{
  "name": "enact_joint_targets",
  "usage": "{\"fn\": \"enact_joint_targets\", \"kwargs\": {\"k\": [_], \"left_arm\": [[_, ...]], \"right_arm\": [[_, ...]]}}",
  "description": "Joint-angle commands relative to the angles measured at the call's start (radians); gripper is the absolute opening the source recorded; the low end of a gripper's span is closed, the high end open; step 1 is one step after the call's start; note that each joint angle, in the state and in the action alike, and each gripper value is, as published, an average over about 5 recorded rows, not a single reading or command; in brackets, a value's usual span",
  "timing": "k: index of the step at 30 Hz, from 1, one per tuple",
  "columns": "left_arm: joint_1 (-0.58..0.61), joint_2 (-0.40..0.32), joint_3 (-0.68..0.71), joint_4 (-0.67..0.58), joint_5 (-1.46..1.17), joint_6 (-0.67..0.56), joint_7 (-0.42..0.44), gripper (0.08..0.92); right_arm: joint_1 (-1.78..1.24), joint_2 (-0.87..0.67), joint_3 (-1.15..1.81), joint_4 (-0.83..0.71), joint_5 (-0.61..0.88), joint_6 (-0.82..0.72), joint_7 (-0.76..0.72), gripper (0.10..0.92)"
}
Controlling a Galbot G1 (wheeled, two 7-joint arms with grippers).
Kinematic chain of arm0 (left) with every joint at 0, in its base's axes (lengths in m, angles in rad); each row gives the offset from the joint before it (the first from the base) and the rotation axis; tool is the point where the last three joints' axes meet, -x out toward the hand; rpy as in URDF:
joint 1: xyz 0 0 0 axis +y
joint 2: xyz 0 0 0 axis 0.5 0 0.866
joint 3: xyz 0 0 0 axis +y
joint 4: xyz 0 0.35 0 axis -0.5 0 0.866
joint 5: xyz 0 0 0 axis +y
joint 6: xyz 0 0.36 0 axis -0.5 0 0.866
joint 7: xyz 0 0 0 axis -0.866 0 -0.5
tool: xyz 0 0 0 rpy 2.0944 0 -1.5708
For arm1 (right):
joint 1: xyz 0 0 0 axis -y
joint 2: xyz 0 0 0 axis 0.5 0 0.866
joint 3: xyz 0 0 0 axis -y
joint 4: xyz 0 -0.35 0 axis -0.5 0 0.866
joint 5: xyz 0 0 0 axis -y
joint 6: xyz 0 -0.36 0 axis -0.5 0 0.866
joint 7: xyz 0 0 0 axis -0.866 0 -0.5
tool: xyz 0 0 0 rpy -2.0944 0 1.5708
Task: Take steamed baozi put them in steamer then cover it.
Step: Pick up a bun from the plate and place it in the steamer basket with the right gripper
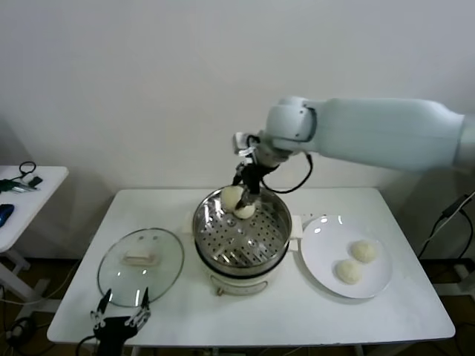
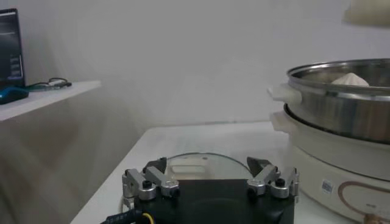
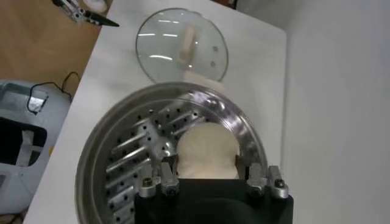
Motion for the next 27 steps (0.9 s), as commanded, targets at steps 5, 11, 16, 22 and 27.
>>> {"fn": "enact_joint_targets", "kwargs": {"k": [5,11,16,22,27], "left_arm": [[0.0,0.002,-0.001,-0.003,-0.001,0.0,0.0,0.823],[-0.001,0.002,-0.001,-0.002,-0.001,-0.002,0.0,0.823],[0.0,0.0,0.002,-0.006,-0.001,-0.003,-0.001,0.823],[0.004,-0.001,0.002,-0.012,0.001,-0.007,-0.002,0.823],[0.007,-0.003,0.003,-0.016,0.005,-0.01,-0.003,0.823]], "right_arm": [[-0.225,0.108,0.013,-0.098,-0.099,-0.06,0.079,0.636],[-0.253,0.125,0.029,-0.117,-0.105,-0.07,0.096,0.636],[-0.257,0.135,0.042,-0.129,-0.105,-0.072,0.106,0.636],[-0.216,0.114,0.044,-0.102,-0.107,-0.042,0.083,0.743],[-0.073,0.021,0.005,-0.054,-0.12,0.064,-0.02,0.818]]}}
